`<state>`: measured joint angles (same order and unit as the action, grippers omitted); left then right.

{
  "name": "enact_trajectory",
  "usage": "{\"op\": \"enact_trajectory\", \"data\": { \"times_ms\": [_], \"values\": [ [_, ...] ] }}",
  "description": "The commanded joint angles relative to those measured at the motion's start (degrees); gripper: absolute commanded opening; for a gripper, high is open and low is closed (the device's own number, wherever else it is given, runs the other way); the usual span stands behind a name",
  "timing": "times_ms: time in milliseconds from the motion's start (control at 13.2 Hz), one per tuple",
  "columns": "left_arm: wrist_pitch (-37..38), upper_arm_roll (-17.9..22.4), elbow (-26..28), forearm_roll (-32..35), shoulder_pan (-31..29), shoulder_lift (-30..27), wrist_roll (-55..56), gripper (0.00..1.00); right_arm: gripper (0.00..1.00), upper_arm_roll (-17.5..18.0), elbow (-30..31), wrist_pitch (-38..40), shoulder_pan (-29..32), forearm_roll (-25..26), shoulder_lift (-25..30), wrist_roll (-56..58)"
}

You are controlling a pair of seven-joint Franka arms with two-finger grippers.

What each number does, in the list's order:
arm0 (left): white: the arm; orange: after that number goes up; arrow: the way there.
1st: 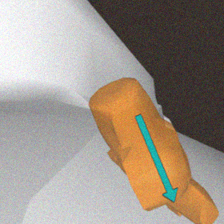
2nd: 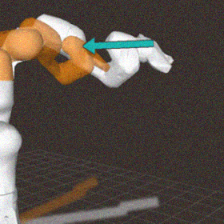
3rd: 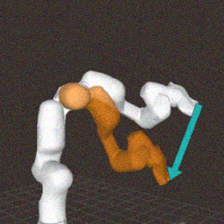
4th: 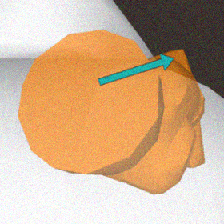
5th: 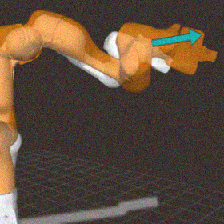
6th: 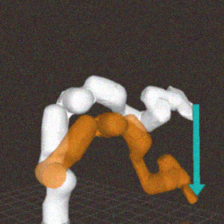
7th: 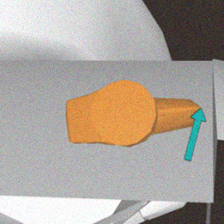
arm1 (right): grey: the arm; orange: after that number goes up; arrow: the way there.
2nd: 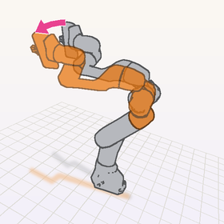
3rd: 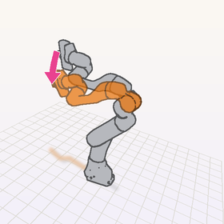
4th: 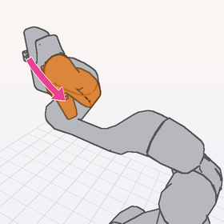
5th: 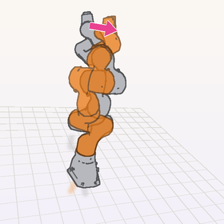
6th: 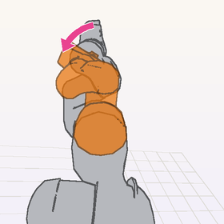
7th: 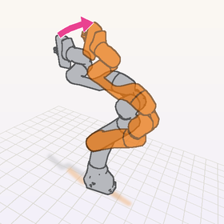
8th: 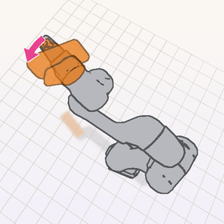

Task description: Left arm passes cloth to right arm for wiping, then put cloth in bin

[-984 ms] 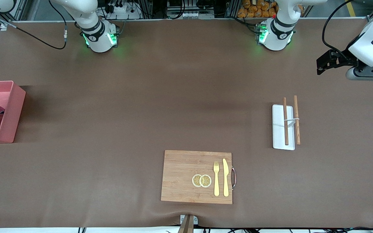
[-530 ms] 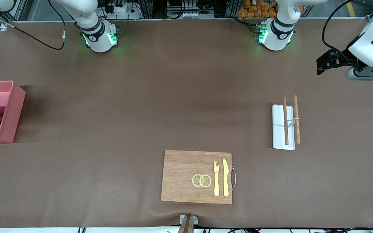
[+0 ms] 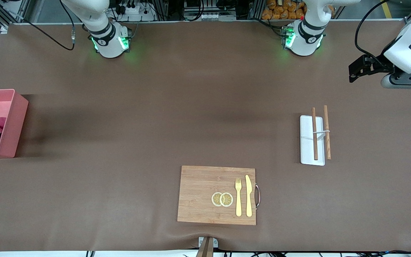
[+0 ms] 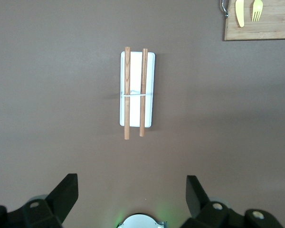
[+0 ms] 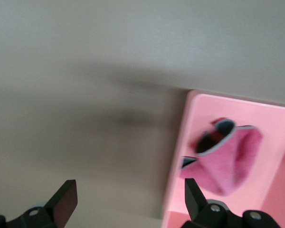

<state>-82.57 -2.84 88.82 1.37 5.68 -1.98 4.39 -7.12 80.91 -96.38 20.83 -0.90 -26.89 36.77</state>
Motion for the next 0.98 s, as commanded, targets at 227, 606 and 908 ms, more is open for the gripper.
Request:
{"op": "enact_trajectory", "data": {
  "times_ms": [227,606,908],
  "values": [
    [0.7,-0.2,-1.0,-0.7,-0.3,0.3,0.0,1.0,1.0,-0.1,6.6,4.5,-14.4,-1.9,7.8,-28.7],
    [0.7,-0.2,-1.0,-0.7,-0.3,0.3,-0.1,1.0,1.0,-0.2,14.9,1.2,-25.5,-6.4,17.6,-44.3],
    [0.7,-0.2,-1.0,-0.6,-0.3,0.2,-0.2,1.0,1.0,-0.1,21.9,-4.7,-28.3,-1.5,25.7,-46.4]
  ]
}}
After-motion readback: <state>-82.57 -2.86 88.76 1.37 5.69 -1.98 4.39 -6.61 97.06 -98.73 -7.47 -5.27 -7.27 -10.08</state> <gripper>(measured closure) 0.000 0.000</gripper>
